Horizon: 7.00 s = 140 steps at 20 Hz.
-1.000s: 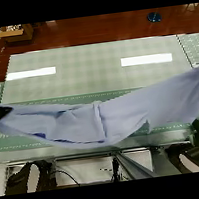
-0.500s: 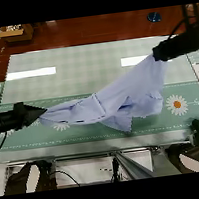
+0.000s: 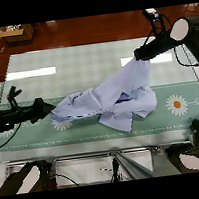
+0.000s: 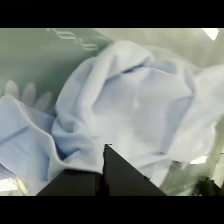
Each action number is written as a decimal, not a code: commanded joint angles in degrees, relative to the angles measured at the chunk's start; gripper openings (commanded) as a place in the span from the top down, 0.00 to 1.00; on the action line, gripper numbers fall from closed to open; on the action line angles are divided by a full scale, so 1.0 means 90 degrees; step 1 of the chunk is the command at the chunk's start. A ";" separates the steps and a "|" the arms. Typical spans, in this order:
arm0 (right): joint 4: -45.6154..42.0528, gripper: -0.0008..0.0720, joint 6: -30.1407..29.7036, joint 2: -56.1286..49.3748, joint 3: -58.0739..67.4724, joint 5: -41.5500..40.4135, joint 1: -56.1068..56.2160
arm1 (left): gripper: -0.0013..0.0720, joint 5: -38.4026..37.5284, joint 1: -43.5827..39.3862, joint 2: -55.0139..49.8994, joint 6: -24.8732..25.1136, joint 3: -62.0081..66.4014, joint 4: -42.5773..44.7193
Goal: Fold the shirts.
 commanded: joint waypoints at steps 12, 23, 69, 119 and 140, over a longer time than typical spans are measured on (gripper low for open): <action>0.0002 0.95 -0.0007 -0.0129 -0.0002 -0.0194 0.0002 | 0.49 -0.2543 0.2562 -0.1324 0.1916 0.2365 -0.0024; 0.0000 0.95 -0.0129 -0.0129 -0.0002 -0.0214 0.0002 | 0.25 -0.2169 0.2747 -0.1280 0.2873 0.0146 0.0867; 0.0313 0.95 -0.0180 -0.0129 -0.0002 -0.0058 0.0002 | 0.06 0.1506 -0.4148 -0.2730 0.0330 0.2810 -0.0199; 0.0308 0.95 -0.0333 -0.0053 -0.0002 -0.0124 0.0002 | 0.96 -0.0335 -0.3266 -0.2543 -0.0440 0.5564 0.0282; -0.2157 0.95 0.1166 0.5149 0.0675 -0.1304 0.0002 | 0.96 -0.0993 0.0901 0.1438 -0.0075 0.7487 0.1940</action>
